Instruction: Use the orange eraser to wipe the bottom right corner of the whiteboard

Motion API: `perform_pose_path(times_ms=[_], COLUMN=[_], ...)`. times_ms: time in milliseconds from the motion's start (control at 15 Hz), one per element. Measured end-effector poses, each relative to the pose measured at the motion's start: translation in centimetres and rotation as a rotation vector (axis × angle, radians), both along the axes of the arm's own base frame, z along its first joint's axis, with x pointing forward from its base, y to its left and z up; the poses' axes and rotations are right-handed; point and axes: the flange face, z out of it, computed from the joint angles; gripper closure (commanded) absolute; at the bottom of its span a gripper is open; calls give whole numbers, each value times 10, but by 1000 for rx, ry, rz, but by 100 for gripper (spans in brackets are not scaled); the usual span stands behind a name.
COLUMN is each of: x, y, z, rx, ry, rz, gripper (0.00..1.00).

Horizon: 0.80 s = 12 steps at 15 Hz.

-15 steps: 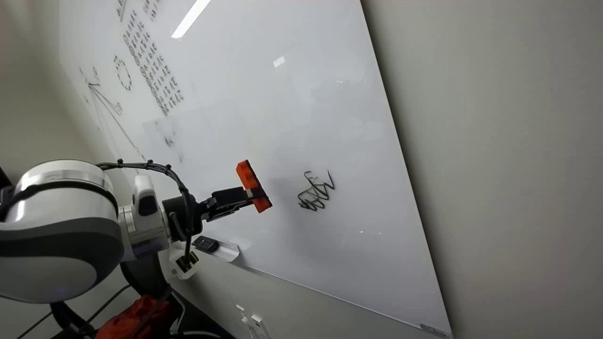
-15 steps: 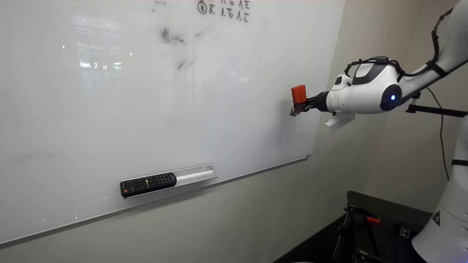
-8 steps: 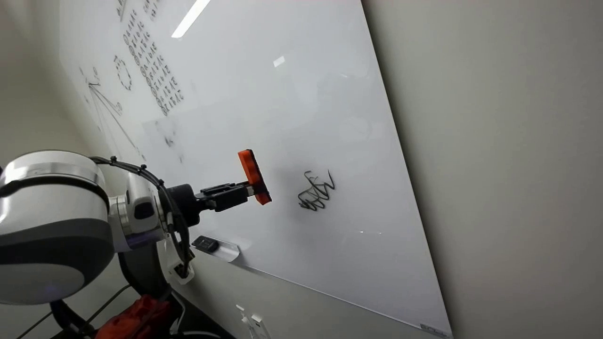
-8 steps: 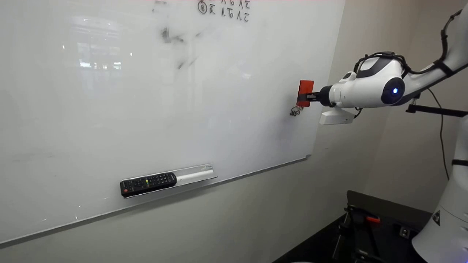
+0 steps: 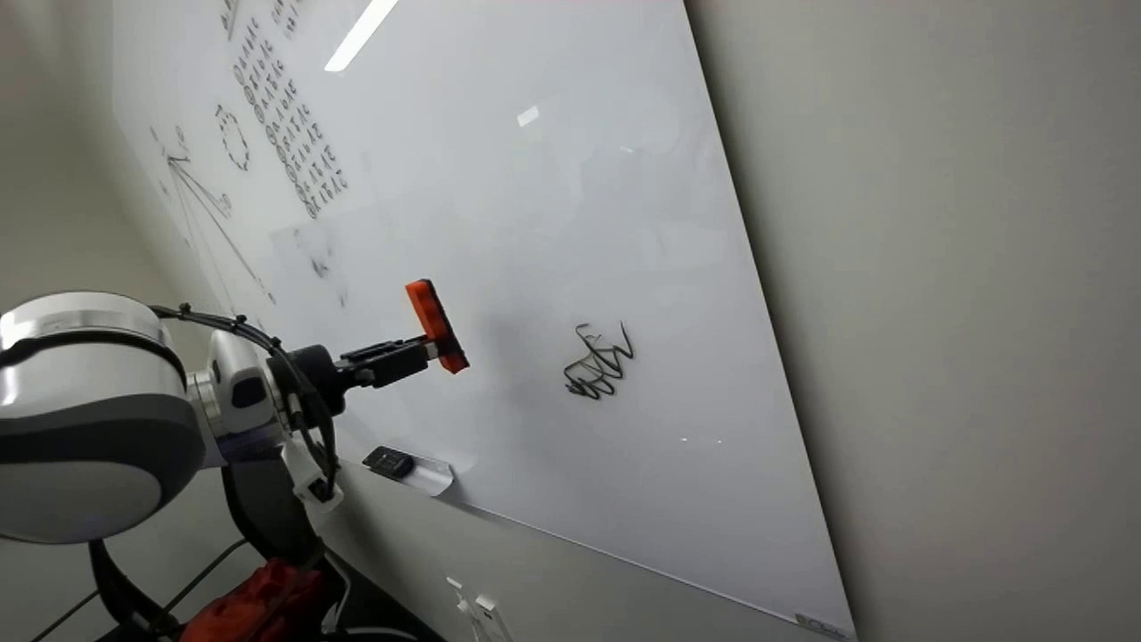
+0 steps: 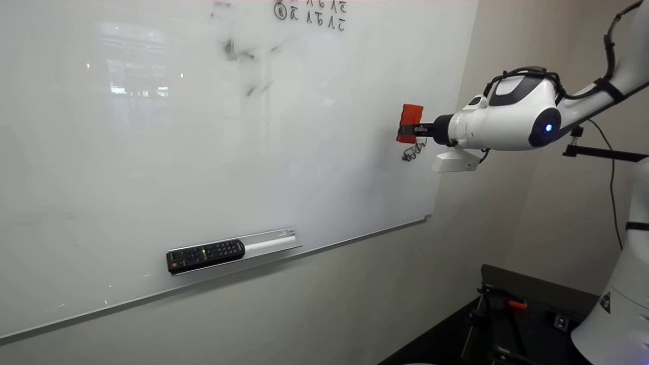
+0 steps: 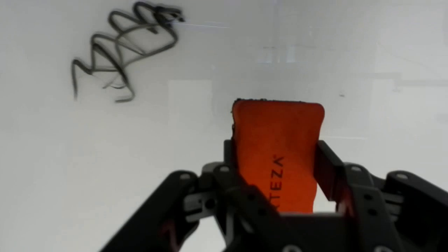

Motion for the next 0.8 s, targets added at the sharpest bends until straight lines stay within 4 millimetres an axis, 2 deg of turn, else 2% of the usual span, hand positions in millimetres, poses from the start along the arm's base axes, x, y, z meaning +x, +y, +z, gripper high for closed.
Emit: perform_pose_path(times_ms=[200,333,467,600,667,800], x=[14,20,24,29,31,34], y=[58,93,120,137,142,146], z=[2,-4,-15,-22,-23,-21], rx=[-5,1,3,4,11,16], ry=[8,48,141,257,315,399], rz=[121,169,181,196,219,264], gripper=[70,70,70,70,45,45])
